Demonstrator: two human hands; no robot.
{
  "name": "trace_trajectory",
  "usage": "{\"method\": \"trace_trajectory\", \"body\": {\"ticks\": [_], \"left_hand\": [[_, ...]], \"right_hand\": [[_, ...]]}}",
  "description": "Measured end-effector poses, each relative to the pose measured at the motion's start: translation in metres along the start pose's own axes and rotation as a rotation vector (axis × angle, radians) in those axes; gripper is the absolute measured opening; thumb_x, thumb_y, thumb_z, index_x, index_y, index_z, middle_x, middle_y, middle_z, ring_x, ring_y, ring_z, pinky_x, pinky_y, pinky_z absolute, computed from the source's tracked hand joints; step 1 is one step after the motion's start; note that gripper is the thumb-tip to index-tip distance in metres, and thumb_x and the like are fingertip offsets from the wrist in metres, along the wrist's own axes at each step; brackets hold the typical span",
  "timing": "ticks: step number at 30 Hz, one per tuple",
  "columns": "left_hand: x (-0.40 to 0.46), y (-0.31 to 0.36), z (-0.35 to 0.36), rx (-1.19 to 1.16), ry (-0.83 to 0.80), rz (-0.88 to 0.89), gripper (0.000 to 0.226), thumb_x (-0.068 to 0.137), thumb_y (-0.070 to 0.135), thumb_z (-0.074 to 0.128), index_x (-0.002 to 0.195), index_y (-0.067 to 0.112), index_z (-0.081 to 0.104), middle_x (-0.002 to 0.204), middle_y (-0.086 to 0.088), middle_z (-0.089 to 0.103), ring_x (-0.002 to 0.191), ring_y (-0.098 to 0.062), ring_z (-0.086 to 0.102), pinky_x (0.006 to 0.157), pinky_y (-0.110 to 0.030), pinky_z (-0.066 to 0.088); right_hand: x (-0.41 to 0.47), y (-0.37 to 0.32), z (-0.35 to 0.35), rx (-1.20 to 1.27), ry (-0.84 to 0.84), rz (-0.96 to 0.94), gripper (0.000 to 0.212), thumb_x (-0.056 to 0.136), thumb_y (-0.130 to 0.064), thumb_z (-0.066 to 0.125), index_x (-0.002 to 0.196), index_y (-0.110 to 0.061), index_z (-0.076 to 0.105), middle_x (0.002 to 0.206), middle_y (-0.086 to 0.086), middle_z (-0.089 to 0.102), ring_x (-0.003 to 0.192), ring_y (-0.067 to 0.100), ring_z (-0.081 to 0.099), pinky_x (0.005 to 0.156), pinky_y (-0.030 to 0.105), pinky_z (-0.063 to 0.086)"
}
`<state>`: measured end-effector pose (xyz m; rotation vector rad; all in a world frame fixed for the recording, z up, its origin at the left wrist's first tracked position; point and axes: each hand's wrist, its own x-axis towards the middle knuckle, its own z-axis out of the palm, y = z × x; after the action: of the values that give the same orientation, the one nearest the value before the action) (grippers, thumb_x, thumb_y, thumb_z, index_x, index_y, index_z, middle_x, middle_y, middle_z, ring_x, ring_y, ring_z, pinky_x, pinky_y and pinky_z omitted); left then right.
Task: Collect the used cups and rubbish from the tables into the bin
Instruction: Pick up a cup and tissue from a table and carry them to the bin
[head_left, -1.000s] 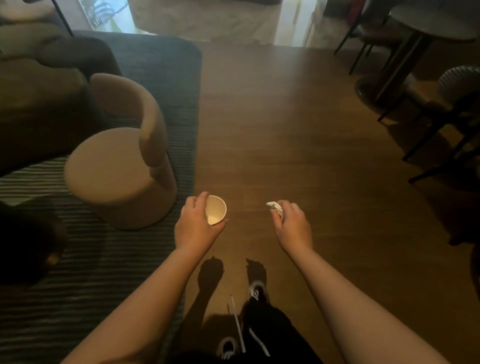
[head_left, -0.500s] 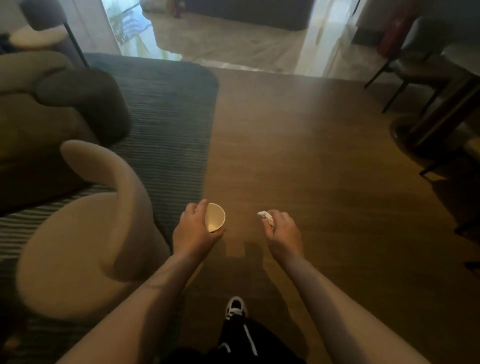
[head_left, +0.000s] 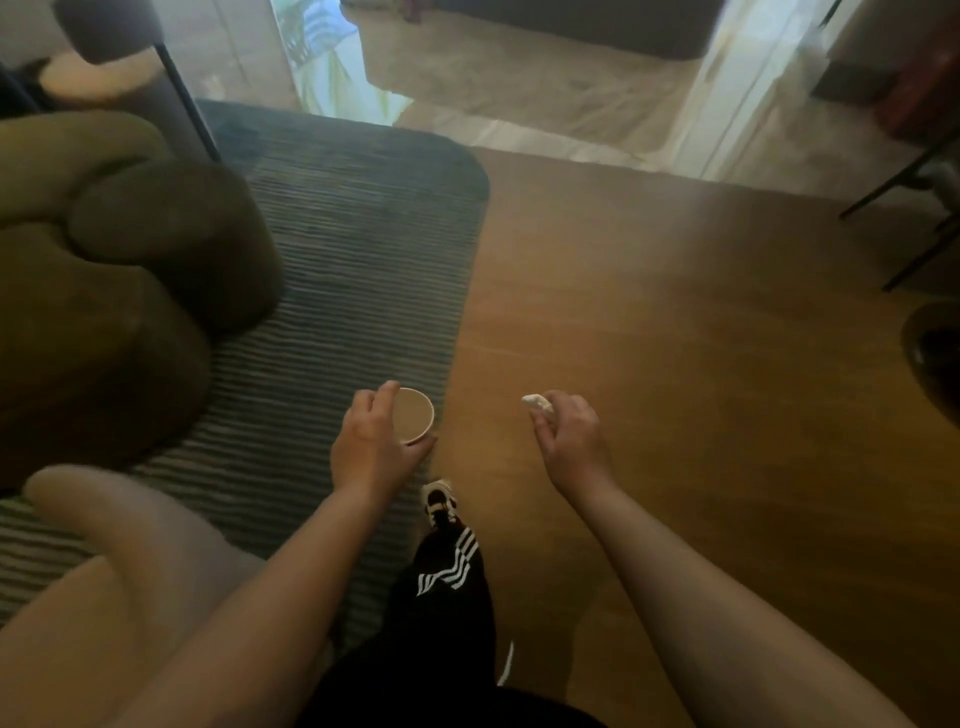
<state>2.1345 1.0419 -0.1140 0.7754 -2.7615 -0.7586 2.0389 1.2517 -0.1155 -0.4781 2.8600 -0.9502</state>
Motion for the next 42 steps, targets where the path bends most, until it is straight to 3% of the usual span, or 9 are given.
{"method": "trace_trajectory", "body": {"ticks": [4,9,14,29,35,42], "left_hand": [[0.152,-0.001,0.005,0.007,-0.004,-0.039,0.079,0.071,0.049,0.074,0.136,0.021,0.039,0.122,-0.004,0.045,0.106,-0.022,0.048,0.076,-0.037,0.049],[0.327,0.019,0.006,0.007,-0.020,-0.060,0.080,0.071,0.052,0.072,0.137,0.023,0.038,0.123,-0.001,0.044,0.104,-0.020,0.049,0.074,-0.035,0.049],[0.469,0.042,0.020,-0.029,-0.032,-0.077,0.079,0.073,0.051,0.072,0.138,0.022,0.037,0.125,-0.002,0.043,0.107,-0.019,0.048,0.079,-0.037,0.050],[0.953,0.084,0.079,-0.075,0.095,-0.270,0.078,0.071,0.050,0.075,0.135,0.021,0.041,0.123,-0.002,0.046,0.106,-0.021,0.050,0.075,-0.035,0.047],[1.136,0.076,0.062,-0.095,0.134,-0.383,0.077,0.069,0.050,0.076,0.132,0.022,0.043,0.122,-0.003,0.045,0.108,-0.025,0.049,0.082,-0.045,0.049],[1.340,0.010,0.048,-0.021,0.271,-0.390,0.073,0.069,0.046,0.077,0.130,0.019,0.045,0.119,-0.007,0.049,0.101,-0.026,0.052,0.073,-0.038,0.046]], "right_hand": [[0.151,-0.015,0.017,-0.028,-0.045,0.005,0.024,0.095,-0.030,0.050,0.113,-0.017,0.059,0.102,0.005,0.060,0.093,0.023,0.055,0.079,0.036,0.046],[0.329,-0.037,0.015,-0.097,-0.016,-0.005,0.020,0.095,-0.029,0.050,0.106,-0.017,0.060,0.096,0.005,0.059,0.089,0.024,0.054,0.070,0.031,0.037],[0.479,-0.049,0.020,-0.082,-0.027,0.004,0.022,0.096,-0.031,0.048,0.110,-0.018,0.059,0.099,0.003,0.058,0.092,0.022,0.053,0.074,0.033,0.040],[1.022,-0.069,0.068,-0.085,-0.132,-0.212,0.017,0.094,-0.041,0.044,0.106,-0.033,0.052,0.089,-0.018,0.046,0.083,0.003,0.049,0.069,0.023,0.040],[1.216,-0.132,0.084,-0.038,-0.175,-0.265,0.020,0.095,-0.038,0.047,0.107,-0.027,0.057,0.092,-0.008,0.055,0.082,0.009,0.054,0.067,0.026,0.044],[1.413,-0.209,0.164,-0.027,-0.253,-0.271,0.025,0.097,-0.032,0.047,0.113,-0.017,0.058,0.099,0.002,0.058,0.090,0.018,0.055,0.077,0.040,0.050]]}}
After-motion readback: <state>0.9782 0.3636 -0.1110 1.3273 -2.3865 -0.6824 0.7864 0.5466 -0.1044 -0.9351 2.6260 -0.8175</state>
